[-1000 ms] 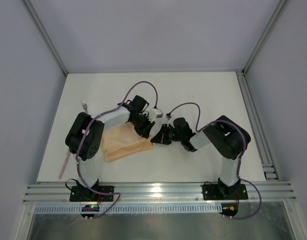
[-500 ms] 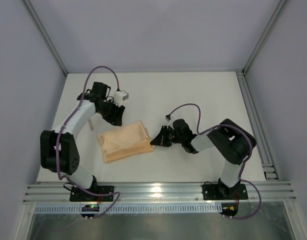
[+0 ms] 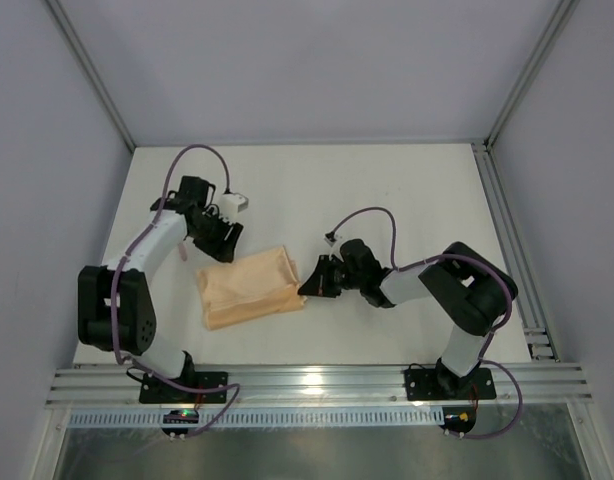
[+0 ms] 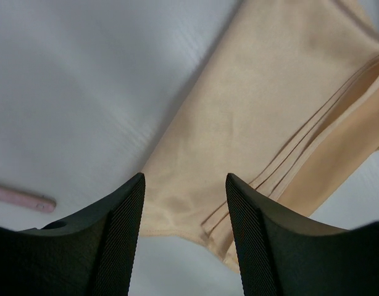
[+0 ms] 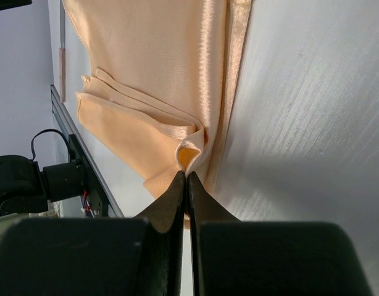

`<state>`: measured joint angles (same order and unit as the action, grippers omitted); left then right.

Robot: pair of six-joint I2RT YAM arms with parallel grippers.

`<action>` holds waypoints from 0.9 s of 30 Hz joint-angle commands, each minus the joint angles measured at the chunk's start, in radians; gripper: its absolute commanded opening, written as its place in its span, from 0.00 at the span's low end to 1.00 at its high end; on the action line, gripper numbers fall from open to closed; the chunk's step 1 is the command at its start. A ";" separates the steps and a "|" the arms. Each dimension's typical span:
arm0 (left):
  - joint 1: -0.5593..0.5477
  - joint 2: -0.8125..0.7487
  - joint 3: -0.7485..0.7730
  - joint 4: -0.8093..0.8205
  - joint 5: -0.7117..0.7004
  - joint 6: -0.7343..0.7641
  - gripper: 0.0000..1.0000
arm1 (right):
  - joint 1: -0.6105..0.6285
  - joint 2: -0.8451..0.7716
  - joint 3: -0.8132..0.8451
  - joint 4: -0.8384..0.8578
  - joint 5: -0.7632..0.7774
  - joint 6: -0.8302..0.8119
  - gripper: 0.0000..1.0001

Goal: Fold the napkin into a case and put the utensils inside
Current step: Fold the lower triangle-folded napkin at the center of the board.

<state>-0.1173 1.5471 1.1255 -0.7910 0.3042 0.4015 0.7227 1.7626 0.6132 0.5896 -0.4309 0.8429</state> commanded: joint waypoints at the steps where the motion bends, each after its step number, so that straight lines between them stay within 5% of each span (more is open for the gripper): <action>1: -0.103 0.082 0.080 0.099 0.049 0.005 0.58 | 0.004 -0.003 0.025 -0.005 0.012 -0.027 0.03; 9: -0.216 0.356 0.282 0.136 0.096 -0.049 0.59 | 0.003 0.012 0.048 -0.053 0.000 -0.065 0.09; 12: -0.220 0.378 0.310 0.133 0.110 -0.044 0.60 | 0.003 0.008 0.059 -0.088 0.007 -0.080 0.15; 16: -0.225 0.364 0.283 0.139 0.133 -0.030 0.60 | 0.003 0.020 0.079 -0.102 0.006 -0.080 0.09; 17: -0.226 0.363 0.277 0.144 0.136 -0.027 0.59 | 0.004 0.027 0.085 -0.103 0.003 -0.077 0.07; 18: -0.231 0.381 0.290 0.135 0.145 -0.026 0.41 | 0.004 0.031 0.085 -0.100 0.003 -0.073 0.06; 20: -0.229 0.390 0.293 0.125 0.157 -0.023 0.32 | 0.004 0.026 0.085 -0.103 0.004 -0.073 0.06; 24: -0.243 0.389 0.283 0.124 0.181 -0.001 0.29 | 0.004 0.015 0.095 -0.137 0.011 -0.091 0.23; 27: -0.246 0.383 0.281 0.118 0.173 -0.003 0.30 | 0.003 0.017 0.103 -0.148 0.018 -0.097 0.25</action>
<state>-0.3542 1.9400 1.3975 -0.6716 0.4461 0.3798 0.7227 1.7855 0.6834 0.4553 -0.4294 0.7689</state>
